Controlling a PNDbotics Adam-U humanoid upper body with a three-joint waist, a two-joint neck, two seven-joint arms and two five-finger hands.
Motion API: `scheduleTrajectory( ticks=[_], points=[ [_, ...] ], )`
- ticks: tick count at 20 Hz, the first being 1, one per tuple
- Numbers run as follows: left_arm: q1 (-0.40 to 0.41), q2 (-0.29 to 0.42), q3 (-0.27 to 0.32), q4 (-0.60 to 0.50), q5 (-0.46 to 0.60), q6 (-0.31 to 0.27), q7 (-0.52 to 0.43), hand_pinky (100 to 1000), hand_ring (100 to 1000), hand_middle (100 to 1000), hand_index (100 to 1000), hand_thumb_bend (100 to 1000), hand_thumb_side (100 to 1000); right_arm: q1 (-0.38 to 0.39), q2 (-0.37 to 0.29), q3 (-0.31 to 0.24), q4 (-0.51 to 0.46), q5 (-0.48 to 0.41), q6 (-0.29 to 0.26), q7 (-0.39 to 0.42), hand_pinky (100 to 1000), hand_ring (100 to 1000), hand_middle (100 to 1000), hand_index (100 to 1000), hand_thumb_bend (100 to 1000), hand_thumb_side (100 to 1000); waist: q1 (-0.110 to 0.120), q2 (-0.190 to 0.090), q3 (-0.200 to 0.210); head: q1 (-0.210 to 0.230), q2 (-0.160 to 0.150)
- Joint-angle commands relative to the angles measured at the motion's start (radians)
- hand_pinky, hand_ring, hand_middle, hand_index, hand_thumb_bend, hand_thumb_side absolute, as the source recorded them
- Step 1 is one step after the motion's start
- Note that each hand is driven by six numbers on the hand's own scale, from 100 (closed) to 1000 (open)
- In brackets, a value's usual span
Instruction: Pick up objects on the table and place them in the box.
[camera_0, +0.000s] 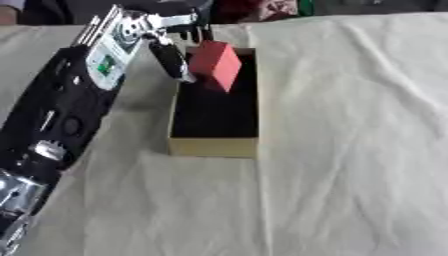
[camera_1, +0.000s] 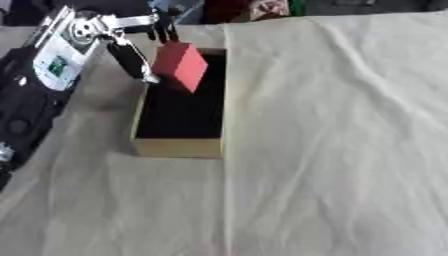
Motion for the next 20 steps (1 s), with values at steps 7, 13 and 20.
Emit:
scheduleTrajectory(
  ticks=[7, 13, 20],
  points=[
    [-0.016, 0.013, 0.024, -0.005, -0.026, -0.065, 0.020, 855, 853, 834, 901, 709, 100, -0.013, -0.020, -0.008, -0.014, -0.005, 0.001, 0.002, 864, 830, 809, 829, 100, 438, 0.014, -0.012, -0.003, -0.007, 0.001],
    [-0.015, 0.014, 0.031, -0.018, -0.022, -0.071, 0.051, 855, 856, 836, 899, 704, 100, -0.012, -0.020, -0.007, -0.014, -0.004, 0.002, 0.002, 864, 830, 809, 829, 100, 437, 0.016, -0.013, -0.005, -0.007, 0.001],
    [-0.003, 0.045, 0.058, -0.119, 0.029, -0.041, 0.111, 797, 803, 776, 828, 593, 100, -0.008, -0.025, -0.009, -0.014, -0.003, 0.001, -0.001, 864, 830, 809, 829, 100, 436, 0.016, -0.017, 0.001, -0.011, 0.005]
  ],
)
